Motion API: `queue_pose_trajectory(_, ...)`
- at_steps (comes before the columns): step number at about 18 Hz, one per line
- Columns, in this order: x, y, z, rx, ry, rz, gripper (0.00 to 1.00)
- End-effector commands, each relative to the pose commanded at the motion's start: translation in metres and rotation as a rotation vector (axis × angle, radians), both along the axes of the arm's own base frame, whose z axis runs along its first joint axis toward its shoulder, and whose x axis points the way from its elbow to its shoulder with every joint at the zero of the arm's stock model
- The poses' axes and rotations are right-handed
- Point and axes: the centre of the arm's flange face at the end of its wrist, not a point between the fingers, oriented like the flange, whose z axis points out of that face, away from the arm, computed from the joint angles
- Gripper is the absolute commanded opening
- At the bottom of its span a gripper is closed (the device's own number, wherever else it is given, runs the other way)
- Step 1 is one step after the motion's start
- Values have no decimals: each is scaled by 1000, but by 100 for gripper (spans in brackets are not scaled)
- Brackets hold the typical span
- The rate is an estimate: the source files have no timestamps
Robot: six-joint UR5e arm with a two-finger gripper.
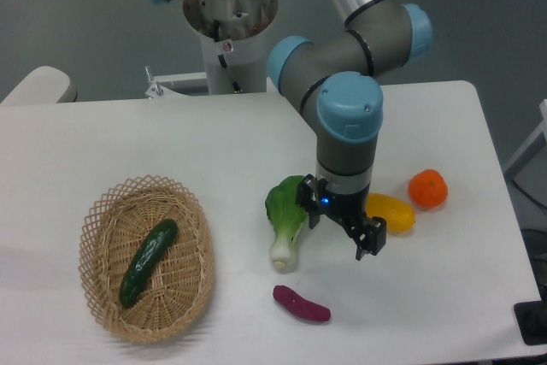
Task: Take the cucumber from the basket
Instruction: 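Move the open gripper from beside the yellow pepper toward the wicker basket, then lower the gripper into the basket over the green cucumber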
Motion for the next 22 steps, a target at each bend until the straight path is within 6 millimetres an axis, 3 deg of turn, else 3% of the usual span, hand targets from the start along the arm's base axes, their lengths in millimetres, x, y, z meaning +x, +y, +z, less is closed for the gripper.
queue_pose_trajectory(6,80,37,-14,10,-81,191,100)
queue_pose_trajectory(8,111,43,-20,1,-102,222,100)
queue_pose_trajectory(10,146,47,-40,-34,-132,237,100)
queue_pose_trajectory(16,219,61,-63,-74,-166,241,100)
queue_pose_trajectory(20,246,72,-71,-82,-166,193,100)
queue_pose_trajectory(22,247,79,-83,-94,-163,182,100)
